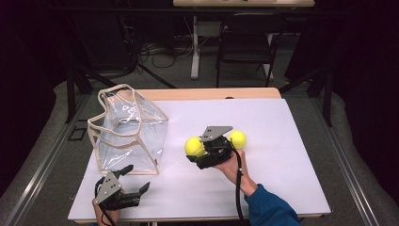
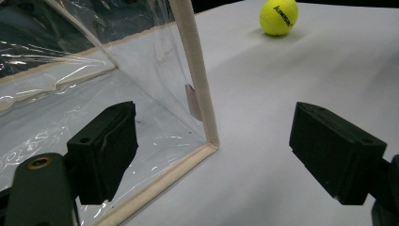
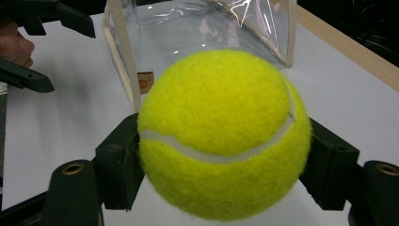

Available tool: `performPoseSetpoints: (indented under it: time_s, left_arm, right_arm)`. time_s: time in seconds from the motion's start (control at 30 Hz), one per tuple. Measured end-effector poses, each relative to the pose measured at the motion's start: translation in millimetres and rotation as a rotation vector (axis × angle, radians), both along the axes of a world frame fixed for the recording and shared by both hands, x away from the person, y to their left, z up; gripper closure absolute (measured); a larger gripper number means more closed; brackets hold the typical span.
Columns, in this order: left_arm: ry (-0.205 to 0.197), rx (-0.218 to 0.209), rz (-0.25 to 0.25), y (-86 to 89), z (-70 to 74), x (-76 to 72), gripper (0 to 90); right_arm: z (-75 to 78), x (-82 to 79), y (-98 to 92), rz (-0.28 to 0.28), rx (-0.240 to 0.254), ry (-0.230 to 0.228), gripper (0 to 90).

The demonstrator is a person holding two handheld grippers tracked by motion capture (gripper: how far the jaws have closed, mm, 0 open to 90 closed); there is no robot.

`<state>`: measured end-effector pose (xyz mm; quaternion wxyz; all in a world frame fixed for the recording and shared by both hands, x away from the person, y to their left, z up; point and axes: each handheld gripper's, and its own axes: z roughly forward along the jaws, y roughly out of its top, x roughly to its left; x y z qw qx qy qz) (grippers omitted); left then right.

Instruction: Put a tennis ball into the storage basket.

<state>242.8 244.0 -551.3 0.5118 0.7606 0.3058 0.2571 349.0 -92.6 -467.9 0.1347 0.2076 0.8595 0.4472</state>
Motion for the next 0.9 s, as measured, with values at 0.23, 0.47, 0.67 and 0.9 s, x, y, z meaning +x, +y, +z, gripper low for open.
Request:
performPoseSetpoints:
  time_s: [0.23,0.47,0.67,0.9]
  left_arm:
    - [-0.002,0.003,-0.001,0.5,-0.2,0.6,16.0]
    - [-0.002,0.0,0.0,0.3,-0.2,0.6,16.0]
    - [-0.004,0.002,-0.003,0.2,0.3,0.1,16.0]
    - [-0.005,-0.007,-0.001,0.9,-0.4,0.9,16.0]
  right_arm:
    - [7.1,3.9,4.3,0.001,0.007,-0.01,25.6]
    - [13.4,7.8,10.6,0.007,0.009,-0.022,25.6]
    - [16.6,10.4,14.5,0.012,0.007,-0.028,25.6]
    - [18.8,12.4,17.5,0.015,0.006,-0.03,25.6]
